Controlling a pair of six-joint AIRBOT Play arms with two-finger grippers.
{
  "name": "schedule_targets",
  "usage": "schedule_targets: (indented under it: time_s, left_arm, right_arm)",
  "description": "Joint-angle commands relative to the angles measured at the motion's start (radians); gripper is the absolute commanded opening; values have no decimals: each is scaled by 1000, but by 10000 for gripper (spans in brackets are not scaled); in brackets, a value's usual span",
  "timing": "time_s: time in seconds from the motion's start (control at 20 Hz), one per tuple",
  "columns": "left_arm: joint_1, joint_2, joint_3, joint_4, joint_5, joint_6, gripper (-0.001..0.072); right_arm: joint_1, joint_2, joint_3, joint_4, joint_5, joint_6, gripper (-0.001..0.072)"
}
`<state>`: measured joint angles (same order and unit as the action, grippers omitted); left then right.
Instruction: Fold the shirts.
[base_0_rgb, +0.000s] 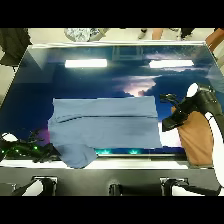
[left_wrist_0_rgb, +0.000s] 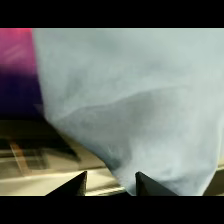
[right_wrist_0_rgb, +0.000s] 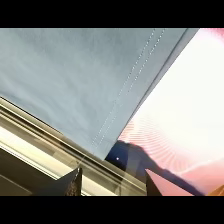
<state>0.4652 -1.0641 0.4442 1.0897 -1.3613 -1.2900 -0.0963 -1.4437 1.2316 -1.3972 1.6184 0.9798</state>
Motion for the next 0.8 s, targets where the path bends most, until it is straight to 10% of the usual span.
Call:
schedule_targets:
  time_s: [0.0,0.2,0.4,0.75]
  left_arm:
    - [-5,4,-25,-17,40,-4,383]
    - [-84,4,-25,-16,93,-56,356]
    - [-126,4,-24,-16,131,-94,28]
    - [-124,7,-24,-13,124,-59,27]
  right_arm:
    - [0,3,-12,-6,-27,0,496]
    - [0,3,-96,-13,-47,0,552]
    - [0,6,-164,-14,-54,0,555]
    - [0,6,-283,51,-156,5,571]
